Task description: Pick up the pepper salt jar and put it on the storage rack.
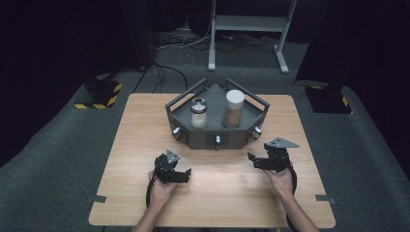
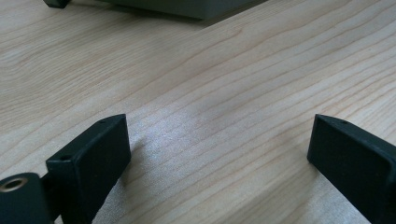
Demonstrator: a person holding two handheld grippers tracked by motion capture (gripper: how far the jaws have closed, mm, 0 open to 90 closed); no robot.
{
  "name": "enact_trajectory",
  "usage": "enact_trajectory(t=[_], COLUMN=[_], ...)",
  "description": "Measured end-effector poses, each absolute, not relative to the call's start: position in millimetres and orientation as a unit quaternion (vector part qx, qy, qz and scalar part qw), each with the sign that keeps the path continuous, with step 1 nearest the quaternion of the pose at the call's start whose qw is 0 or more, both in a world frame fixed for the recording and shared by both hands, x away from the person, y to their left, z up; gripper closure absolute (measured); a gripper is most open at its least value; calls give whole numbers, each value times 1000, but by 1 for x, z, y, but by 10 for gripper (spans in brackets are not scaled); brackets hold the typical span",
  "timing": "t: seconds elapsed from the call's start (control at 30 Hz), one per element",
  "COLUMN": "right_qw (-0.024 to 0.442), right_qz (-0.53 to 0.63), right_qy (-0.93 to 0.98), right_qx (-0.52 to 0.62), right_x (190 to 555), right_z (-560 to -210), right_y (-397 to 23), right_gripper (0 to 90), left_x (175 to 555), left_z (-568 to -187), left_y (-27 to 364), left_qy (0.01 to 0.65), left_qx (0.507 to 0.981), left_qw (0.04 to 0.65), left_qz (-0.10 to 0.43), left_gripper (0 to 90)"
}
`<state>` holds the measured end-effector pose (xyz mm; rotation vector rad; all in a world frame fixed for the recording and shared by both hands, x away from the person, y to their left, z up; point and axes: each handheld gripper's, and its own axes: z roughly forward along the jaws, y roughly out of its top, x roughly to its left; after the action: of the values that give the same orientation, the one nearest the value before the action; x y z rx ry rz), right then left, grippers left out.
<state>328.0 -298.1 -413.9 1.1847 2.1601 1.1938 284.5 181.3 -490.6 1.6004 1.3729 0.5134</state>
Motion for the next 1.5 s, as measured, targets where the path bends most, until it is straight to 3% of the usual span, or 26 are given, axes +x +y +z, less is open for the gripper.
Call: enact_trajectory(t=[0.53, 1.5], right_qw=[186, 206], right_qz=[409, 350], right_qy=[772, 795], right_qx=[450, 451], right_x=[323, 331], right_z=[-445, -449], right_y=[-287, -261], right_gripper=[175, 135], left_x=[285, 284], left_z=[-490, -491], left_y=[181, 181], left_qy=[559, 559], left_qx=[653, 652], left_qw=[467, 467], left_qz=[209, 209], left_gripper=[59, 60])
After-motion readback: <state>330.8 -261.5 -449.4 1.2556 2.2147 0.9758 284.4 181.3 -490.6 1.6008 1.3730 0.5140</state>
